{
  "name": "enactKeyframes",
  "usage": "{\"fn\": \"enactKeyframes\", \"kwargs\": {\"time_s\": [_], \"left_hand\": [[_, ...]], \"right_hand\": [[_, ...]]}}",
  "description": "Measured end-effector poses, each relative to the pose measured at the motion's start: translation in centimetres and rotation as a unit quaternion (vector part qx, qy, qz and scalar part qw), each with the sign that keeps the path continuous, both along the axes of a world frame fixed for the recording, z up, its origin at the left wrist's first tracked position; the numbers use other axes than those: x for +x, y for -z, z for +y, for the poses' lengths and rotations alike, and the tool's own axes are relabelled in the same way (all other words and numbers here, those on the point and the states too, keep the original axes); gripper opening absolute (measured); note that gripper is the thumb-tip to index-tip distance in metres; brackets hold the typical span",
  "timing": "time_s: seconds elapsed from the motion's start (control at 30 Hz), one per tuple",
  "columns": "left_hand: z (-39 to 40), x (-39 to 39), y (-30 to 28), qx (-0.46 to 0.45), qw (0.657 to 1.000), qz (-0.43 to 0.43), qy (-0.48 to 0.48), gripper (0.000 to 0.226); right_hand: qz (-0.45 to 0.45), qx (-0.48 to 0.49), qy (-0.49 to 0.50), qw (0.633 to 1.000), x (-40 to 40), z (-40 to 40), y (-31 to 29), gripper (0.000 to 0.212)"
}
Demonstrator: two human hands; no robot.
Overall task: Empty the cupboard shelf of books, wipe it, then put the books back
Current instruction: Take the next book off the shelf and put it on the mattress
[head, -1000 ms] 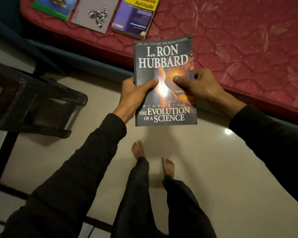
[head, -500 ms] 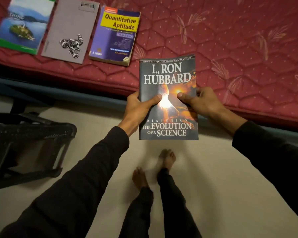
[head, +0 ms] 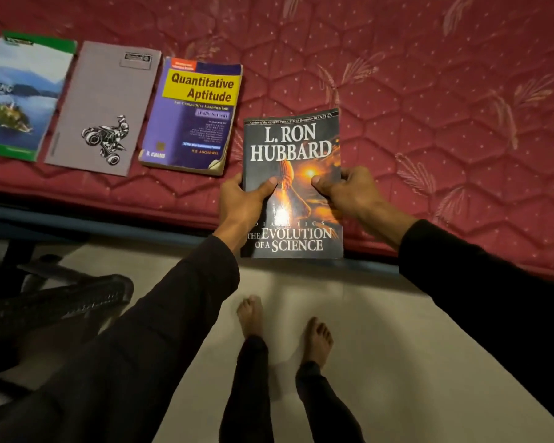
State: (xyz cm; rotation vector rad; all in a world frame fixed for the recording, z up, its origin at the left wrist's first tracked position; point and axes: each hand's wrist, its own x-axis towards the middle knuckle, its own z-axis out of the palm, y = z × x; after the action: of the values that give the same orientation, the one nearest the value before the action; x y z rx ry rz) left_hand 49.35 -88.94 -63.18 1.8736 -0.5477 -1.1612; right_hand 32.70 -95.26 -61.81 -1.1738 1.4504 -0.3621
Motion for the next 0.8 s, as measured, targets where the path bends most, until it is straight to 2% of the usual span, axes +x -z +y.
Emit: {"fn": "enactKeyframes", "kwargs": {"time_s": [0.27, 0.47, 0.63, 0.8], "left_hand": [[-6.9, 2.3, 3.8, 0.012, 0.998, -0.055, 0.029, 0.031], [-11.3, 3.2, 6.6, 0.018, 0.992, -0.118, 0.038, 0.029], [-13.5, 3.3, 8.3, 0.015, 0.987, -0.159, 0.026, 0.034], [-14.9, 3.4, 9.3, 0.007, 0.976, -0.212, 0.053, 0.035]], "right_hand": [[0.039, -0.014, 0.041, 0.998, 2.5, -5.9, 5.0, 0.039], [0.063, -0.020, 0.073, 0.995, 3.8, -9.4, 8.2, 0.035], [0.136, -0.046, 0.057, 0.988, 4.8, -11.6, 9.2, 0.029], [0.139, -0.050, 0.077, 0.986, 5.3, -12.4, 9.8, 0.032]]}}
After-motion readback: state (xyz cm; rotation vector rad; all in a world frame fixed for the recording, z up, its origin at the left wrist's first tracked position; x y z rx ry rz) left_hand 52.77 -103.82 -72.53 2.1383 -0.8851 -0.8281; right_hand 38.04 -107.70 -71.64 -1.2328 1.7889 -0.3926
